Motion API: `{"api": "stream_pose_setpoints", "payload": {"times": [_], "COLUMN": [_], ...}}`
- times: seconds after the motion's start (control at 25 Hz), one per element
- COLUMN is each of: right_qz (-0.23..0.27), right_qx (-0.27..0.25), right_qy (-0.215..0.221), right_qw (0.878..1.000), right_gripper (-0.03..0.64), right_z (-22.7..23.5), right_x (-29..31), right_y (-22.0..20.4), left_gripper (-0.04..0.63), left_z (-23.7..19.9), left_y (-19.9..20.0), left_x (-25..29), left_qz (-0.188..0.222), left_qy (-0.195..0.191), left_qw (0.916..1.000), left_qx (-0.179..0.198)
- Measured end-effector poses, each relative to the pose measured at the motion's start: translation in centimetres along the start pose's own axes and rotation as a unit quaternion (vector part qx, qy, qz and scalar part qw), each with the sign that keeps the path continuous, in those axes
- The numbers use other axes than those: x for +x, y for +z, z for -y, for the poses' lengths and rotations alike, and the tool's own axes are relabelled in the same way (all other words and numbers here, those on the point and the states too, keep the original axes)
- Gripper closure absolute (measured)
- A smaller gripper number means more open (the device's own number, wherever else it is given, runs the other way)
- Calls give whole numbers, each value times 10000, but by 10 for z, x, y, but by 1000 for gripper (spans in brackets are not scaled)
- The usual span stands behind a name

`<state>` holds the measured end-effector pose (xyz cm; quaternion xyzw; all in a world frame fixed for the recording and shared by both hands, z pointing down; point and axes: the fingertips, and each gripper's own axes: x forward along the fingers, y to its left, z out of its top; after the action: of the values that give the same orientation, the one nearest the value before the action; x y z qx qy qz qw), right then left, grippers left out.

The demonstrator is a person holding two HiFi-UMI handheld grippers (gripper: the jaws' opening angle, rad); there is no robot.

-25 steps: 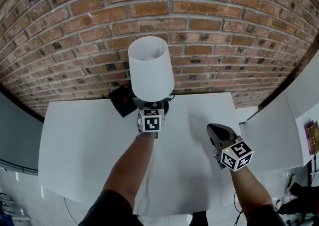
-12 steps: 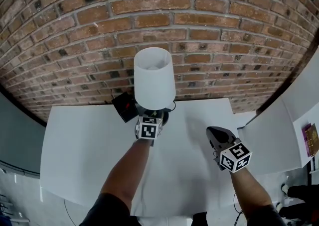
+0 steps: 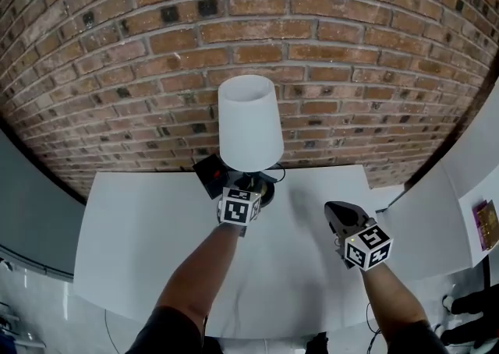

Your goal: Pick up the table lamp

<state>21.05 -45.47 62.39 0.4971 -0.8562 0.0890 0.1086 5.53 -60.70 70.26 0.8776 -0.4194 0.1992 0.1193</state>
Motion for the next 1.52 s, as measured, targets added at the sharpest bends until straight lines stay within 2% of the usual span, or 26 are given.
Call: {"api": "stream_pose_setpoints", "payload": {"times": [0.48, 1.0, 1.52], "right_qz": [199, 309, 468], "right_qx": [-104, -127, -291], "right_qy": [6, 54, -25], "right_qw": [9997, 9994, 9985], "right_gripper": [623, 623, 623], "right_z": [-26, -49, -60], "right_x": [-6, -24, -47], "right_y": [79, 184, 276], "left_gripper": [463, 465, 468], "left_z": [-19, -36, -34], "left_y": [64, 160, 247], "left_x": [-89, -195, -268], "left_qz": [-4, 40, 268], "left_qy": [5, -8, -208], "left_qw": [9998, 9990, 9987], "left_qx": [217, 435, 389]}}
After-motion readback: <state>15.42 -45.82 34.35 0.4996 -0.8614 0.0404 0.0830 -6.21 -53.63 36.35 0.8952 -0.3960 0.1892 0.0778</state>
